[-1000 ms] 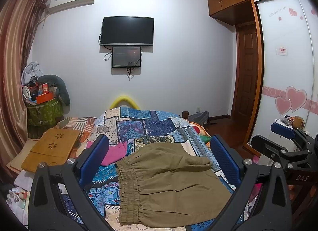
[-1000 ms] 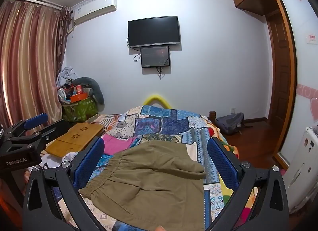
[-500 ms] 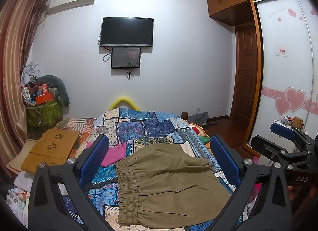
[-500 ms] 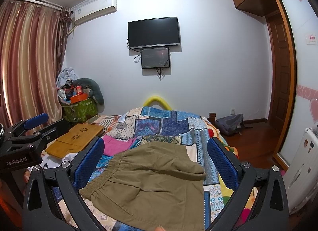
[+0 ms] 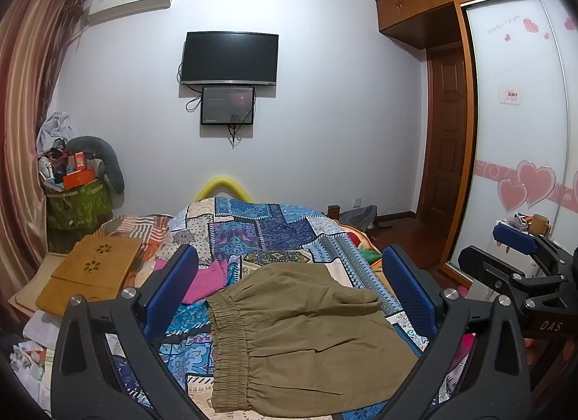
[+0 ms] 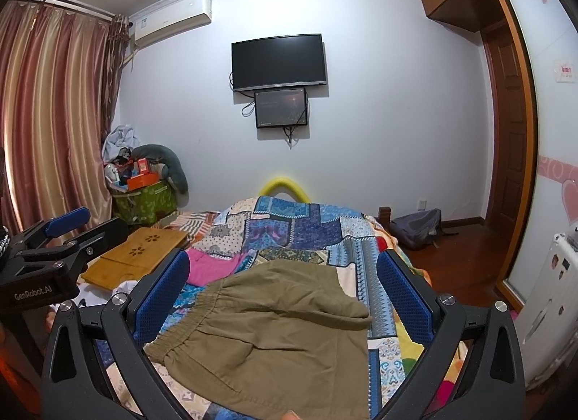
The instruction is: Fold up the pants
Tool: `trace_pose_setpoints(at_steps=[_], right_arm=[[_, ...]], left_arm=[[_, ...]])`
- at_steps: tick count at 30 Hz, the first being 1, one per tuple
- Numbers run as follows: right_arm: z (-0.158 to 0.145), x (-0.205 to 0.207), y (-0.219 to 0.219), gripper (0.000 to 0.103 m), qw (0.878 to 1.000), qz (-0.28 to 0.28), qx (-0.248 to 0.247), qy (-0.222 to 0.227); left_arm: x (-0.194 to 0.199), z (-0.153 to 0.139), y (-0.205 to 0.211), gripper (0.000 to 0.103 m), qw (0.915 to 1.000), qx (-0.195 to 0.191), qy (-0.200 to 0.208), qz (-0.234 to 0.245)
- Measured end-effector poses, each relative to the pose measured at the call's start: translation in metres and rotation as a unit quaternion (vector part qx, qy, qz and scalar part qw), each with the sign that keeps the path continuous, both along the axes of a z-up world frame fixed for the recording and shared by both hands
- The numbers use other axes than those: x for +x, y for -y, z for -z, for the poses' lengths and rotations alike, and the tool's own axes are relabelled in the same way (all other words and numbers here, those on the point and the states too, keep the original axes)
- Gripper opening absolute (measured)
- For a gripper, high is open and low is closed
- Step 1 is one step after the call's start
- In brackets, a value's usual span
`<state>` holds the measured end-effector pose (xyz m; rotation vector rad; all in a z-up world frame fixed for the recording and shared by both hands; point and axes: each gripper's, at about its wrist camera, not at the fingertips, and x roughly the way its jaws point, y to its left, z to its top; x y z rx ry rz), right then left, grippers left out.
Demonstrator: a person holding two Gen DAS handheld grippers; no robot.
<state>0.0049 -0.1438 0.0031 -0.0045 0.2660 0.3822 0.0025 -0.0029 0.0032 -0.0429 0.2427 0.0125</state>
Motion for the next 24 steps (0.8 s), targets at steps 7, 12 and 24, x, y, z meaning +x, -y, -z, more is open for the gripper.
trace_pose_setpoints(at_steps=[7,12,24], right_arm=[[-0.0029,-0.0009,0.0032,0.103,1.0,0.001,0.002,0.005],[-0.0025,-0.0018,0.0038,0.103,1.0,0.0,0.001,0.009],[-0.0026,-0.0021,0.0041,0.103,1.0,0.0,0.001,0.009]], left_arm=[[-0.0005,-0.0005,0.0002,0.103,1.0,0.0,0.003,0.0],[-0.0008,-0.0011,0.0004,0.103,1.0,0.0,0.004,0.0],[-0.0006,-0.0019,0.0003,0.103,1.0,0.0,0.005,0.0]])
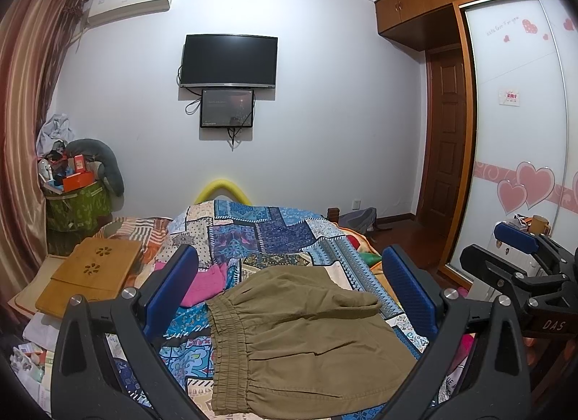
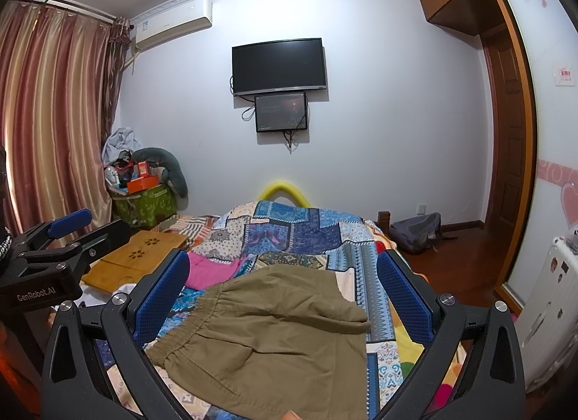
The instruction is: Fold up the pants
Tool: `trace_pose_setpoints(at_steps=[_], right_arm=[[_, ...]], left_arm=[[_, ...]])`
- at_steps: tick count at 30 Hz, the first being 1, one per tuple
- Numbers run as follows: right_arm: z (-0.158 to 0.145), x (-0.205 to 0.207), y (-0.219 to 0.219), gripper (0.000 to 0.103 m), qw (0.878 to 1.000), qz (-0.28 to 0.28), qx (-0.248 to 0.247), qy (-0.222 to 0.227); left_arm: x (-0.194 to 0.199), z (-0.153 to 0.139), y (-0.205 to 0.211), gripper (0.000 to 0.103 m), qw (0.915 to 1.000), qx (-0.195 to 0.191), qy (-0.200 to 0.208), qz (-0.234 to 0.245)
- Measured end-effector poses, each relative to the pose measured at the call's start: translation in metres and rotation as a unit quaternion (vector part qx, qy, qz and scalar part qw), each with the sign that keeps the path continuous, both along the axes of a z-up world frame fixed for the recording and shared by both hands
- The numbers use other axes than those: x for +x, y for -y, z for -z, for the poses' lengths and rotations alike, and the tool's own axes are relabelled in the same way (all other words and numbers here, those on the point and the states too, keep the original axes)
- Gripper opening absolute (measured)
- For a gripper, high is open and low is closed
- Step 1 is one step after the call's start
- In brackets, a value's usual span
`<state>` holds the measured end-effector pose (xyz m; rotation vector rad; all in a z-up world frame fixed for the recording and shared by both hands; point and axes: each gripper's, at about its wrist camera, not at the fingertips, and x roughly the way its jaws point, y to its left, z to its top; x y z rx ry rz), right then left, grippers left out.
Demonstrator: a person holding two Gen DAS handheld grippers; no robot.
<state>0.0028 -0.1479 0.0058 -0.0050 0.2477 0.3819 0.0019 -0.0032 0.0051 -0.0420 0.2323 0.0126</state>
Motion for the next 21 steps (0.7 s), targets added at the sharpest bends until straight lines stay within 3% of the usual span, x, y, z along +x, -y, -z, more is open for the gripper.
trace_pose_setpoints(at_steps=[14,21], right_arm=[[0.003,0.008,0.003,0.103,1.0,0.007,-0.002,-0.007],[0.027,0.036,0.009,0.103,0.999,0.021,-0.01,-0.045]], left_arm=[[0.014,0.006,-0.003,0.103,0.9999,0.0,-0.017,0.0],[0.058,0.033,-0.022,0.103,0.9972,-0.011,-0.074,0.005]])
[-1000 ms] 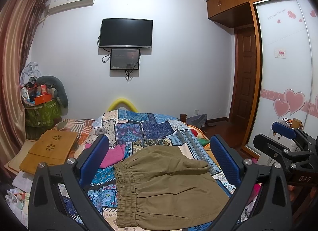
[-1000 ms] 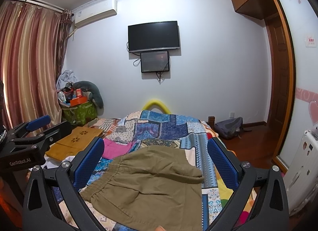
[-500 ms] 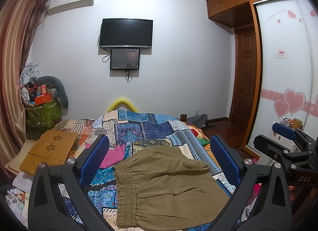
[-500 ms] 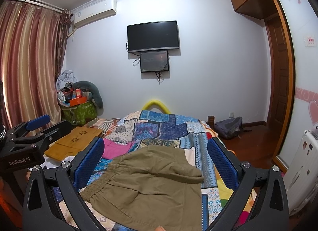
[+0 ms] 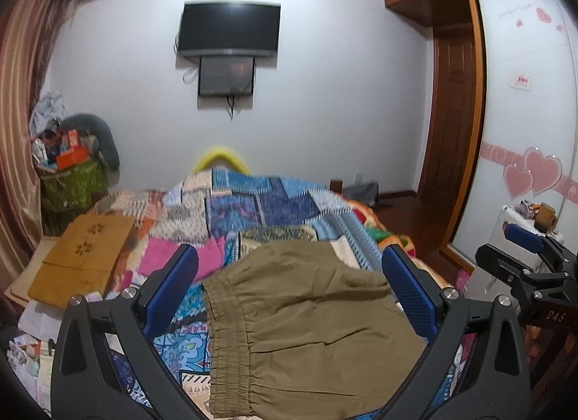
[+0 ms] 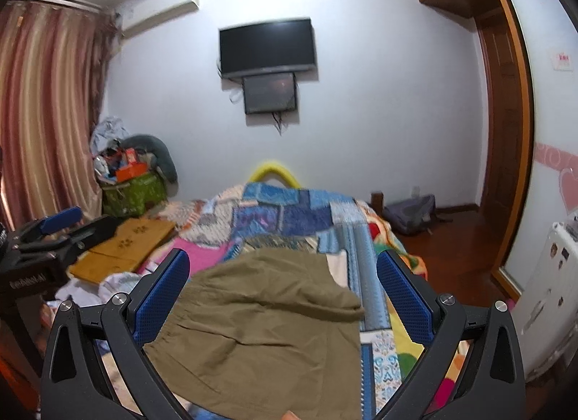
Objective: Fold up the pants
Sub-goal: 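Grasp the elastic waistband with the left gripper while the right gripper grasps the pant leg hem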
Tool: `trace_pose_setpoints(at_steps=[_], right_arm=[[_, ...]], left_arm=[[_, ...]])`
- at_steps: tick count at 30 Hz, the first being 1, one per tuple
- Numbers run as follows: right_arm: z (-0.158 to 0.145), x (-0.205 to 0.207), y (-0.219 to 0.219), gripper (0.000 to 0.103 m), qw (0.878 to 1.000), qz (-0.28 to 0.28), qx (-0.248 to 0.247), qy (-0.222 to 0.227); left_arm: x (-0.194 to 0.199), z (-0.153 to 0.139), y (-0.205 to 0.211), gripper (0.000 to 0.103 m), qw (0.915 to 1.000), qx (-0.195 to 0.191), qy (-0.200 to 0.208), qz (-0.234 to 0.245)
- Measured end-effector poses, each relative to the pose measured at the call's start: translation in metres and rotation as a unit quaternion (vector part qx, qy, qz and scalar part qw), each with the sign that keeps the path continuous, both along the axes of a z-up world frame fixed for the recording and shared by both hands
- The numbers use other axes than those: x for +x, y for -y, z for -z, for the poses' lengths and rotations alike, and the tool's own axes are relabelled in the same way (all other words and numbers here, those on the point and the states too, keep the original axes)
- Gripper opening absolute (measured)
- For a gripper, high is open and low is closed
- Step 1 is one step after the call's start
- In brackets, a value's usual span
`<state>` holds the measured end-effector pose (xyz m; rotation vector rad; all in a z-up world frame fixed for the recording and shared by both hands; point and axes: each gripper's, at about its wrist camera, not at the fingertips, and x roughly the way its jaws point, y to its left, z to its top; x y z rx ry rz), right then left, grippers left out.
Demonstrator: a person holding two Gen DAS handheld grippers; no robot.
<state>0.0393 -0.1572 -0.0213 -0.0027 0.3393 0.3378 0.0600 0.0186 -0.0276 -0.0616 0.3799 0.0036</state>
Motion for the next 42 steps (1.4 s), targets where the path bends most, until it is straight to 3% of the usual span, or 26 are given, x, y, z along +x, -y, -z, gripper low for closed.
trace_pose_setpoints(at_steps=[9,15,20,24,30,32,35,37,42], right_arm=[[0.068,0.067,0.027,0.102,0.994,0.04,-0.027,-0.095],[0.105,0.105,0.038,0.102,0.985,0.047,-0.054,-0.155],[0.14,0.139,0.04,0.092,0.975,0.029,-0.082,-0.203],[0.164,0.164,0.04,0.08,0.968,0.005,-0.094,-0.23],[0.19,0.204,0.042,0.063,0.959,-0.025,-0.091,-0.268],[0.196,0.214,0.042,0.059,0.956,-0.037,-0.079,-0.28],[0.211,0.223,0.037,0.04,0.947,-0.045,-0.096,-0.303],[0.218,0.22,0.033,0.036,0.947,-0.046,-0.117,-0.296],[0.218,0.21,0.035,0.03,0.949,-0.043,-0.106,-0.294]], left_arm=[[0.083,0.077,-0.042,0.103,0.9909,0.016,-0.128,-0.038],[0.13,0.138,-0.073,0.102,0.972,0.014,-0.233,-0.027],[0.16,0.175,-0.089,0.087,0.9559,0.007,-0.293,-0.014],[0.18,0.192,-0.098,0.077,0.9472,-0.013,-0.32,-0.001],[0.198,0.21,-0.104,0.076,0.9388,-0.034,-0.342,0.025],[0.2,0.212,-0.106,0.076,0.9392,-0.037,-0.34,0.029],[0.2,0.216,-0.109,0.077,0.9402,-0.043,-0.337,0.028],[0.2,0.219,-0.112,0.077,0.9405,-0.048,-0.335,0.028],[0.197,0.219,-0.114,0.077,0.9456,-0.027,-0.324,0.018]])
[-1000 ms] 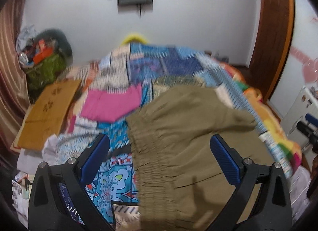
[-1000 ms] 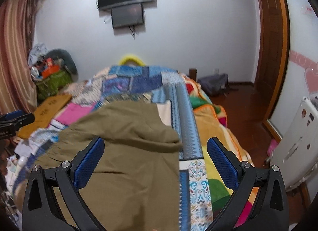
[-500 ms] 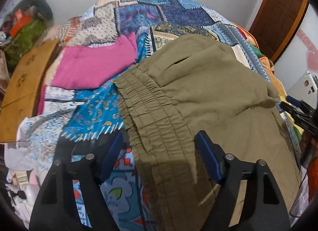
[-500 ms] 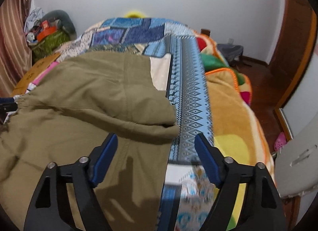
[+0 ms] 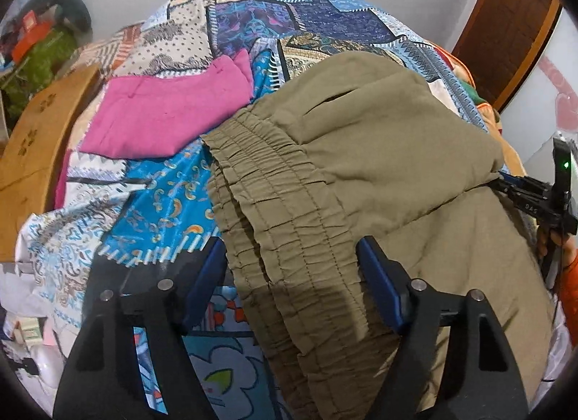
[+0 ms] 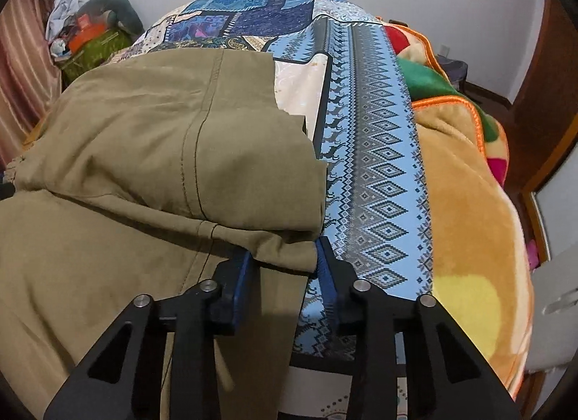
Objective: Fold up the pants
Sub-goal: 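Grasp the elastic waistband with the left gripper while the right gripper grasps the pant leg hem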
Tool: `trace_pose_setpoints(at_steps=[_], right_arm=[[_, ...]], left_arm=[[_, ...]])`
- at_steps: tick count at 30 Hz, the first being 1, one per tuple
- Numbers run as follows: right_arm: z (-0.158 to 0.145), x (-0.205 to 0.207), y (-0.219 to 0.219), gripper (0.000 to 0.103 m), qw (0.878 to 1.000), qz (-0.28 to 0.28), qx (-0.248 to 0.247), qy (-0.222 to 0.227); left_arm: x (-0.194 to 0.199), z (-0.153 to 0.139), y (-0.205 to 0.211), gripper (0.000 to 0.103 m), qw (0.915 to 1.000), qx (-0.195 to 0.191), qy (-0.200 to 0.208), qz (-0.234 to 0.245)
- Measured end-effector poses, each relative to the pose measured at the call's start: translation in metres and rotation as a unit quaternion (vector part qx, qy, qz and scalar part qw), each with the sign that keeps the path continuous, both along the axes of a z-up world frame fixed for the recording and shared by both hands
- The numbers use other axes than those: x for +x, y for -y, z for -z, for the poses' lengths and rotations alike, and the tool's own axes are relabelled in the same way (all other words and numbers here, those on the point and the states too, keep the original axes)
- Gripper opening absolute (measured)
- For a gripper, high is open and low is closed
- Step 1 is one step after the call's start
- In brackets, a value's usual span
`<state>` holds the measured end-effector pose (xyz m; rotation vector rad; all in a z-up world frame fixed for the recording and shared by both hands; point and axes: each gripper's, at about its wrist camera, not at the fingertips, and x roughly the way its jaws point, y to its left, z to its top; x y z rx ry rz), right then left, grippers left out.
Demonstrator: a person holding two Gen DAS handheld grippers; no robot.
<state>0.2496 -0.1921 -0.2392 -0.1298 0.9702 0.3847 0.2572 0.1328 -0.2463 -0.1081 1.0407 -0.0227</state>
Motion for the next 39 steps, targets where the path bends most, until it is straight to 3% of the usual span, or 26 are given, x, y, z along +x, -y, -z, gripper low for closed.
trace_pose_setpoints(at_steps=[6,8,14,17,19,21,24,27,29,31,34,36,39], right_arm=[[0.003,-0.011,0.003,0.028,1.0,0.007,0.009,-0.019],[0.001,0.007,-0.001,0.028,1.0,0.009,0.003,-0.026],[-0.013,0.009,-0.002,0.031,0.999,0.005,-0.018,-0.045],[-0.03,0.003,0.006,0.042,1.0,0.004,0.001,-0.028],[-0.041,0.005,0.008,0.058,1.0,0.008,0.021,-0.009],[-0.05,0.008,0.009,0.066,0.999,0.016,0.036,0.014],[-0.049,0.025,0.001,0.067,0.999,0.013,0.033,0.017],[-0.036,0.042,-0.009,0.067,1.0,0.01,0.024,0.005],[-0.025,0.048,-0.011,0.064,1.0,0.008,0.026,-0.009],[-0.011,0.057,-0.013,0.034,0.999,0.002,0.033,-0.036],[-0.002,0.053,-0.014,0.024,0.999,0.001,0.025,-0.032],[0.001,0.053,-0.017,0.012,1.0,0.007,-0.002,-0.024],[0.003,0.05,-0.02,0.011,1.0,0.006,-0.015,-0.022]], left_arm=[[-0.003,-0.001,-0.002,0.078,0.9995,0.029,0.01,0.006],[-0.001,-0.001,-0.006,0.078,0.9998,0.018,0.004,0.009],[0.0,-0.015,-0.012,0.078,0.9997,-0.022,-0.009,-0.006],[0.003,-0.023,-0.008,0.078,0.9997,-0.023,0.002,0.0],[0.011,-0.023,-0.006,0.079,0.9997,-0.025,-0.001,0.005],[0.022,-0.015,-0.005,0.081,0.9993,-0.03,-0.019,0.012],[0.034,0.001,-0.003,0.082,0.9981,-0.041,-0.044,0.016],[0.037,0.004,-0.001,0.084,0.998,-0.048,-0.037,0.02],[0.037,0.004,0.001,0.084,0.9985,-0.04,-0.028,0.024],[0.037,0.003,0.002,0.069,0.9993,-0.027,-0.015,0.022],[0.034,0.001,-0.002,0.058,0.9998,-0.006,-0.003,0.019],[0.032,0.001,-0.007,0.057,0.9999,0.007,0.0,0.01],[0.029,0.005,-0.012,0.059,0.9999,0.008,0.005,0.003]])
